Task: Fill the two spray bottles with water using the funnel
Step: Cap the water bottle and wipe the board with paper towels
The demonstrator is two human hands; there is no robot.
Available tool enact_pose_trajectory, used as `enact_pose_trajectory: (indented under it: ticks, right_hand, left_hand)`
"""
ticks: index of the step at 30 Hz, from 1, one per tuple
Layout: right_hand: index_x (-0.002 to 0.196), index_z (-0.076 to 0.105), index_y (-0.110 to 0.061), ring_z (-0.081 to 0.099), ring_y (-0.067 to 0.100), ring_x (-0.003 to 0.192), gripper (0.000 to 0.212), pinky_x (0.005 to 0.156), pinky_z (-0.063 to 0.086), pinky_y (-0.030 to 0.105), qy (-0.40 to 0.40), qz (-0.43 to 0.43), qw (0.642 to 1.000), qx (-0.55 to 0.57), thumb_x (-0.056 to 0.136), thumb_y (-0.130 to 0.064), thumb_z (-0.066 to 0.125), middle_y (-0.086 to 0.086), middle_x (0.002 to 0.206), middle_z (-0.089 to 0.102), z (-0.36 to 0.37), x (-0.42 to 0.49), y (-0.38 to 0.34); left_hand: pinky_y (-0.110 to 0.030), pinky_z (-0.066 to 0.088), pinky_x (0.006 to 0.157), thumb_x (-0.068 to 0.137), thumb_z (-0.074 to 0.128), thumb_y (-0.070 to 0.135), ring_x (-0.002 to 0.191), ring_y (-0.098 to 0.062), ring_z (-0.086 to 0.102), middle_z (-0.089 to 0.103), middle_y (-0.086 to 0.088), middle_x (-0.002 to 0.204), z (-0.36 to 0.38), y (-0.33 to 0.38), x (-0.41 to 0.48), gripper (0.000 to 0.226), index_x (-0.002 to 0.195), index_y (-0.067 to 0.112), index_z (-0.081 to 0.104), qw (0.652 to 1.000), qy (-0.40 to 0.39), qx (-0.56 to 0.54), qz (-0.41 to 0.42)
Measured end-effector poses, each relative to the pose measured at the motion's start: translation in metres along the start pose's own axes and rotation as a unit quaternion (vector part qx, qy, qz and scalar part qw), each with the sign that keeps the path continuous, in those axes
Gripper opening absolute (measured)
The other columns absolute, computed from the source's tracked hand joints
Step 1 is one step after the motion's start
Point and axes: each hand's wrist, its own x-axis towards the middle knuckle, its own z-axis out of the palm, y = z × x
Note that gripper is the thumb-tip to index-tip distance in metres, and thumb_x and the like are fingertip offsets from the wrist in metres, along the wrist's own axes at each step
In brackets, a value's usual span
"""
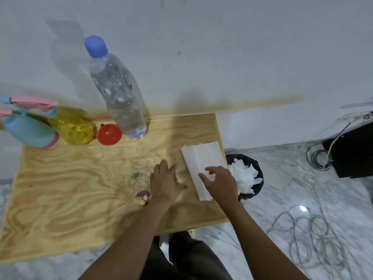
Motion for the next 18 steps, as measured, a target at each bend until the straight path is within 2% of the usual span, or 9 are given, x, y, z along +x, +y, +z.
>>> enact_pose_trajectory:
  ticks: [3,6,10,18]
  right_hand:
    - [0.116,0.067,-0.028,0.059,0.014,0.104,0.043,0.088,0.048,0.035,-0.020,-0.007,1.000,-0.018,0.087,-0.059,0.060,-0.008,0.107,0.066,0.009,0.004,-0.007]
    - [0.114,0.068,-0.025,0.061,0.017,0.102,0.037,0.087,0.048,0.036,-0.020,-0.006,0.999,-0.025,0.091,-0.052,0.059,-0.005,0.109,0.067,0.015,0.009,-0.012]
    - [0.109,0.072,-0.022,0.064,0.018,0.095,0.029,0.085,0.049,0.037,-0.003,-0.012,1.000,-0.002,0.096,-0.041,0.053,-0.004,0.105,0.070,0.011,0.010,-0.013]
    - [0.104,0.071,-0.019,0.065,0.017,0.088,0.033,0.078,0.050,0.033,-0.012,0.003,0.998,0.065,0.101,-0.039,0.045,-0.004,0.098,0.070,0.005,0.006,-0.012]
  left_hand:
    - [-0.039,0.027,0.116,0.077,0.070,0.060,0.143,-0.026,0.020,0.022,-0.005,0.157,0.001,0.000,0.001,0.083,0.147,0.028,0.039,1.000,0.003,0.000,-0.001]
    - [-0.039,0.026,0.117,0.077,0.072,0.058,0.144,-0.026,0.018,0.020,-0.005,0.158,0.002,-0.001,0.001,0.084,0.148,0.028,0.039,1.000,0.002,-0.019,-0.007]
    - [-0.042,0.027,0.117,0.075,0.074,0.058,0.144,-0.025,0.018,0.020,-0.003,0.156,0.002,-0.001,0.002,0.086,0.147,0.027,0.041,0.999,0.000,-0.039,-0.011]
    - [-0.041,0.030,0.115,0.073,0.076,0.056,0.142,-0.025,0.020,0.021,-0.002,0.155,0.003,-0.001,0.002,0.085,0.146,0.027,0.042,0.999,0.007,-0.047,-0.012]
